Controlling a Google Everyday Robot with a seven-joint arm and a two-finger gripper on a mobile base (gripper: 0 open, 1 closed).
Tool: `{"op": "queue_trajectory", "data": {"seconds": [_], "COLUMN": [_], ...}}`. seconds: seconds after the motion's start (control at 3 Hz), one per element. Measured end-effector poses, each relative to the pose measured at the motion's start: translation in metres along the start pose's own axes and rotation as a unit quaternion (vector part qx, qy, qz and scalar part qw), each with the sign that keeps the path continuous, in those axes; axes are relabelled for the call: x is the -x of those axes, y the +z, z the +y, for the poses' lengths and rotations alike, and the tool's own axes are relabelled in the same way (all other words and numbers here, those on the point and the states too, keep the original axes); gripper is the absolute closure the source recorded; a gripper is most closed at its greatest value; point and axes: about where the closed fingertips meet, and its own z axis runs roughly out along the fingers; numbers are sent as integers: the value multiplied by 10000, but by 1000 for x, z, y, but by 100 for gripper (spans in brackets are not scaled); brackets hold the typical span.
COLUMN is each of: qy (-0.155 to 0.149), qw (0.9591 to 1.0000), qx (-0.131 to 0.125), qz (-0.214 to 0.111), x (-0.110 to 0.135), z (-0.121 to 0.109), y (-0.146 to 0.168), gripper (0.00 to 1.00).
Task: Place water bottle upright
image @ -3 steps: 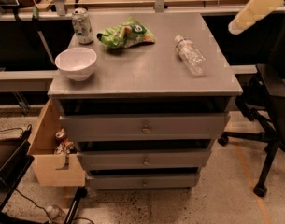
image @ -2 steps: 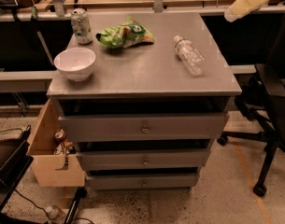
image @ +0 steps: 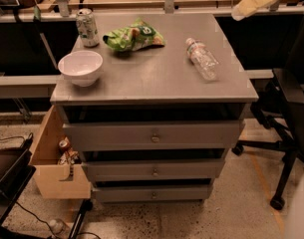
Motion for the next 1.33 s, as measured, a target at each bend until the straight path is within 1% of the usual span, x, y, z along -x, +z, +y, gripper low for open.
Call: {"op": "queue_trajectory", "data": {"seconds": [0.33, 0.67, 1.0, 1.33], "qy": [557, 937, 1132, 913], "qw": [9984, 9953, 9893, 9839], "qx": [101, 227, 328, 210], "qz": [-94, -13, 862, 1519], "x": [26, 37, 22, 8], "z": [-6, -6, 18, 31], "y": [46, 91, 144, 162], "gripper": [0, 0, 0, 0]}}
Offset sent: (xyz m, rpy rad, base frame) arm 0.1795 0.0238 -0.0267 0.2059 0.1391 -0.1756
